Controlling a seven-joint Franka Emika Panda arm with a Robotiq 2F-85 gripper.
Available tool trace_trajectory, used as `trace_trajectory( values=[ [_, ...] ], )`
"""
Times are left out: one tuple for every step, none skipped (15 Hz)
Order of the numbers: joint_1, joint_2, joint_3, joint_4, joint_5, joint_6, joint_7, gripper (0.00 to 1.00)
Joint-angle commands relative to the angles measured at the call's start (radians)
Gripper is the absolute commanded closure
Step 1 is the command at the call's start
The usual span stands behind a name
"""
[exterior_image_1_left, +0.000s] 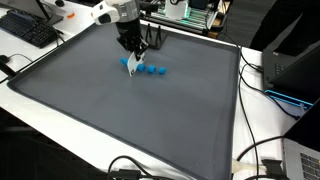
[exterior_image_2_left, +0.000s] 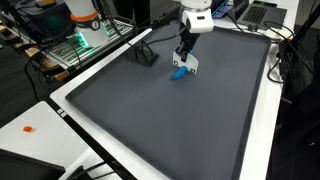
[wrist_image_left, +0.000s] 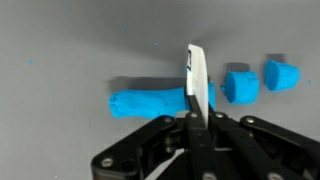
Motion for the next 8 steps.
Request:
trace_trajectory(
  values=[
    [-0.004,0.008,0.003,0.002,0.016,-0.072,0.028,0.99],
    [-0.005,0.006,0.004,0.005,0.018,-0.084,0.028,0.99],
    [-0.006,0.005,0.005,0.008,0.022,-0.096,0.028,0.99],
    [-0.007,0.003,0.008,0.011,0.027,-0.108,0.023,0.99],
    [-0.007,0.003,0.008,0.015,0.030,-0.121,0.021,0.99],
    [-0.008,0.004,0.009,0.018,0.032,-0.135,0.017,0.99],
    [-0.008,0.005,0.010,0.021,0.034,-0.152,0.016,0.99],
    [-0.012,0.005,0.015,0.024,0.045,-0.166,0.003,0.99]
  ],
)
